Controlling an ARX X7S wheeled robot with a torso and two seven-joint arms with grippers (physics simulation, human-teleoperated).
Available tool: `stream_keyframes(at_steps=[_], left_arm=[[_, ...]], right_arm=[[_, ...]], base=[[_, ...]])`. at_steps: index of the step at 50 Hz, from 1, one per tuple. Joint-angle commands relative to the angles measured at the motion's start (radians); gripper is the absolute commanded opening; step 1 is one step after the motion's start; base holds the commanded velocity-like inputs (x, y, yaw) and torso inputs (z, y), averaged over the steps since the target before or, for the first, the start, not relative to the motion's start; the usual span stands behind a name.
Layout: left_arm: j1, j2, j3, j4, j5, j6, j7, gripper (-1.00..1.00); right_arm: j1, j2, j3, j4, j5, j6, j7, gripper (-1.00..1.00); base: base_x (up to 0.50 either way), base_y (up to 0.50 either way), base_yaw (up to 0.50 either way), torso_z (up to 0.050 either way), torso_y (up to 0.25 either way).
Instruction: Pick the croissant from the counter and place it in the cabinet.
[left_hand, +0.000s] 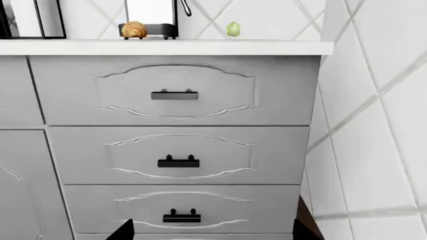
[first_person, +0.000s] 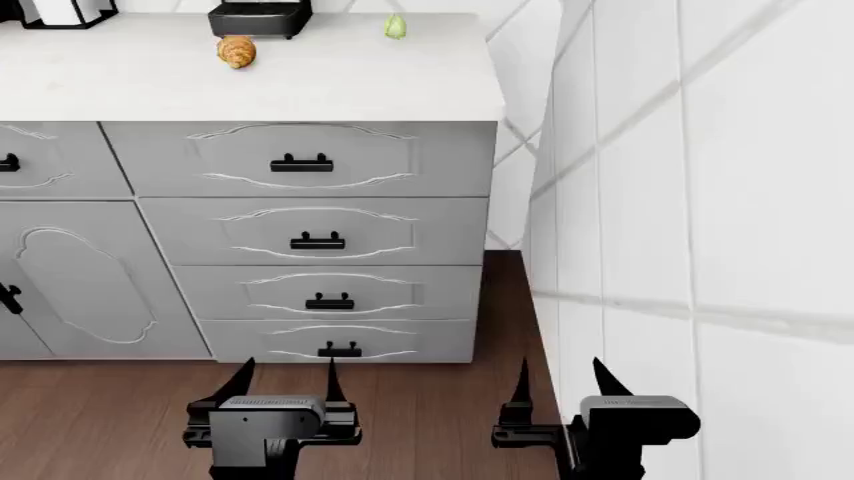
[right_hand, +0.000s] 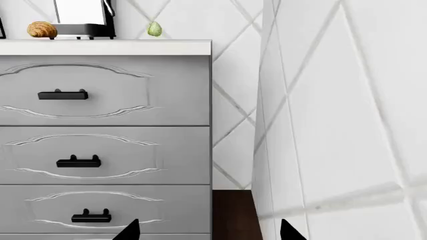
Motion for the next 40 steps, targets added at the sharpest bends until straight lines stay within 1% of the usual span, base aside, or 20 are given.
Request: stream_keyframes(at_steps=[1,13,40], left_arm=[[0.000,-0.016,0.018,0.001,-0.015,-0.002,-0.018,1.00],[-0.004,-0.054,0.056,-0.001,-0.040,0.006,-0.050,1.00],[-0.004,-0.094,0.096,-0.007,-0.067,0.030,-0.089,1.00]], right_arm=[[-0.001,0.015,-0.021,-0.001,0.015,-0.001,0.020,1.00],[0.003,0.050,-0.063,-0.002,0.033,-0.018,0.071,1.00],[0.007,0.089,-0.123,-0.003,0.023,-0.031,0.122,1.00]], base=[[0.00,0.00,0.00,0.000,0.000],[0.00,0.00,0.00,0.000,0.000],[0.00,0.50,0.00,0.000,0.000]])
